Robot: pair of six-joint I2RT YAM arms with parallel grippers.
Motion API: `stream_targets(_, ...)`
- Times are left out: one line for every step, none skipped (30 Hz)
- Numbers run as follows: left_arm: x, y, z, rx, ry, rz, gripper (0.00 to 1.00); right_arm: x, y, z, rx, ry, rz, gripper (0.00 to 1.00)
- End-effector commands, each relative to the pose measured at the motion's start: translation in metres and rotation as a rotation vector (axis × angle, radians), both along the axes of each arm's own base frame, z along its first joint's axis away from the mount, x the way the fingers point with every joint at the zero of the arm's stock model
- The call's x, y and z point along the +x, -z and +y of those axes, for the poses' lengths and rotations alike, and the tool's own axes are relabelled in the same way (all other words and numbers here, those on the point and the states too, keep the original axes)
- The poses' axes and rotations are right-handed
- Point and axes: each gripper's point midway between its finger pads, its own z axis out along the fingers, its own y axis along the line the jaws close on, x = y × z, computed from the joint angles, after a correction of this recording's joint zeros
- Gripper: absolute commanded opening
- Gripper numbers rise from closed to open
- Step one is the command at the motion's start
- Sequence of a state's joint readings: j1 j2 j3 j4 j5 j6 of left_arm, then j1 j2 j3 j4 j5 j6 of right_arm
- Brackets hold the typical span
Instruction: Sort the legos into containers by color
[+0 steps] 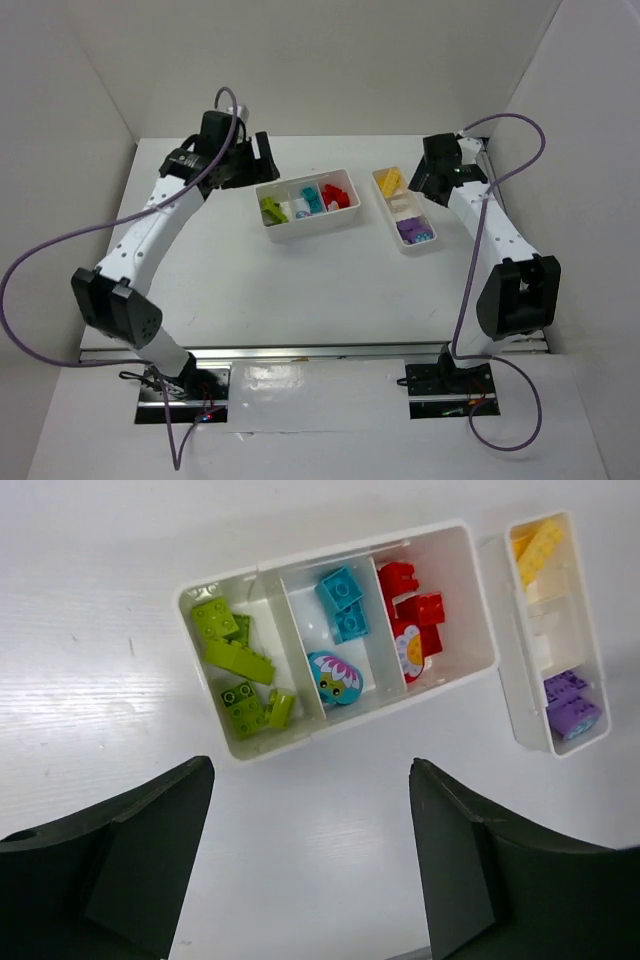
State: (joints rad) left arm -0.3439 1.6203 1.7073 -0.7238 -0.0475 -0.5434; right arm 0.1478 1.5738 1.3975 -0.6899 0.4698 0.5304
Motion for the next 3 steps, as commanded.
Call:
stream_targets(-0.0099, -0.0321, 0.0110, 0.026, 0.007, -0.128, 0.88, -0.0107, -0.0326, -0.0209, -0.053, 0.104, -0.065, 1.00)
stream_targets(-0.0111, -0.0377, 0.0155, 0.022, -0.002, -0.141, 0.88, -0.0121, -0.0365, -0.0246, -0.051, 0.114, -0.076, 1.00)
stream_targets(-0.0121, -0.0392, 0.0176, 0.024, -0.010, -0.151, 0.88, -0.0146, -0.0295, -0.0234, -0.052, 0.098, -0.053, 1.00)
